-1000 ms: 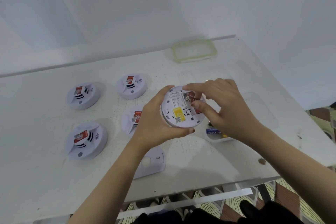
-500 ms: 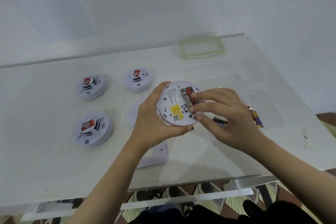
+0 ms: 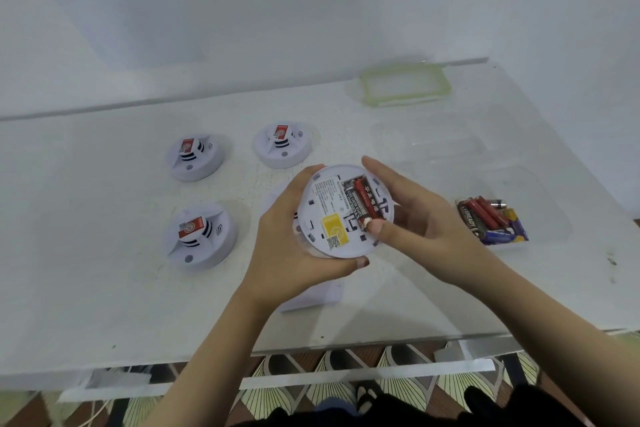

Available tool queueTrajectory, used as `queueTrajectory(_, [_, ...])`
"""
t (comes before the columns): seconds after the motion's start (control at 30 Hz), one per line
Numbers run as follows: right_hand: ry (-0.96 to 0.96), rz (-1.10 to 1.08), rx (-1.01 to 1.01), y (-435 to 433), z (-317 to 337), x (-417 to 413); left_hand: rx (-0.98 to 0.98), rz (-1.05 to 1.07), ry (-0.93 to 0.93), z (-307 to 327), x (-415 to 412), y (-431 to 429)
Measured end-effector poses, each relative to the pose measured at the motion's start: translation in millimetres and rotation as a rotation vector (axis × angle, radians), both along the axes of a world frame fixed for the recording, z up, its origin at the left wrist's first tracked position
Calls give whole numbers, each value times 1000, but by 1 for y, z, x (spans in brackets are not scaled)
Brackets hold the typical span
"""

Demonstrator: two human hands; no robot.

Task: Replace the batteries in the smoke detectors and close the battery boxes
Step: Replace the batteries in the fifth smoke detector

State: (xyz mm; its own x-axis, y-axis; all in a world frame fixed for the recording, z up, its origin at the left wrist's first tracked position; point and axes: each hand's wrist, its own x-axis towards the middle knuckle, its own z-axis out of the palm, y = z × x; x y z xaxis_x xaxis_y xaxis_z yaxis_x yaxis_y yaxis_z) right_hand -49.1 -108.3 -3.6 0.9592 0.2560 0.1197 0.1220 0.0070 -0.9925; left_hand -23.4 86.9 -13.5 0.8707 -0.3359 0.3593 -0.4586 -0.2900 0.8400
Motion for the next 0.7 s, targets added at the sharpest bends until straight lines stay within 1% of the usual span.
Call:
queueTrajectory(0.13, [21,-14,-21,12,5,-3,14,-2,-6,4,-3,14])
queueTrajectory(0.33, [89,-27,59,39,8,-11,29,-12,-24,8,-14,41])
queueTrajectory(0.53, [115,-64,77,71,7,-28,21,-18,-31,16,-32,68])
queueTrajectory(0.7, [144,-133,104,100,0,-46,97,-8,-18,7,-47,94])
